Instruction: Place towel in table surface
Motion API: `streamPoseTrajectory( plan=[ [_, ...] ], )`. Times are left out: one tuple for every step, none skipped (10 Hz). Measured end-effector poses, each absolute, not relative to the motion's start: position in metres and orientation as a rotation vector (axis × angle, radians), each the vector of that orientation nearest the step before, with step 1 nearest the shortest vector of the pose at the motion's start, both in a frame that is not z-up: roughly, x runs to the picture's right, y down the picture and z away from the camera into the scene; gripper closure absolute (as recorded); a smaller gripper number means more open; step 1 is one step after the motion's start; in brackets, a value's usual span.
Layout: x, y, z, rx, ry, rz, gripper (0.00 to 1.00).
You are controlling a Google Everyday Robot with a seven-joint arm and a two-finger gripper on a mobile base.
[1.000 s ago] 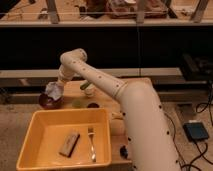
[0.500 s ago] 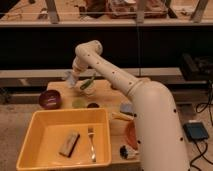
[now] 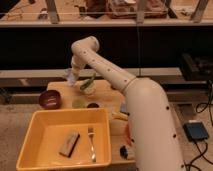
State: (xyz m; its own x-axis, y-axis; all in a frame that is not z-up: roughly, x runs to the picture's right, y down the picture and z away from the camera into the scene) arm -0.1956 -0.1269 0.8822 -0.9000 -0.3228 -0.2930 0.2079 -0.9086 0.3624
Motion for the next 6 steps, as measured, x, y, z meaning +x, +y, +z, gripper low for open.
streamPoseTrajectory(
  plan=[
    [-0.211,-0.120,0.889,0.503,-0.495,-2.799,1.00],
    [-0.222,-0.112,0.895,0.499,-0.516,-2.812,0.98],
    [-0.227,-0.102,0.903,0.486,-0.539,-2.820,0.90],
    [-0.227,-0.093,0.912,0.468,-0.564,-2.821,0.78],
    [-0.224,-0.087,0.915,0.459,-0.583,-2.815,0.68],
    [-0.220,-0.083,0.918,0.459,-0.599,-2.802,0.59]
  ],
)
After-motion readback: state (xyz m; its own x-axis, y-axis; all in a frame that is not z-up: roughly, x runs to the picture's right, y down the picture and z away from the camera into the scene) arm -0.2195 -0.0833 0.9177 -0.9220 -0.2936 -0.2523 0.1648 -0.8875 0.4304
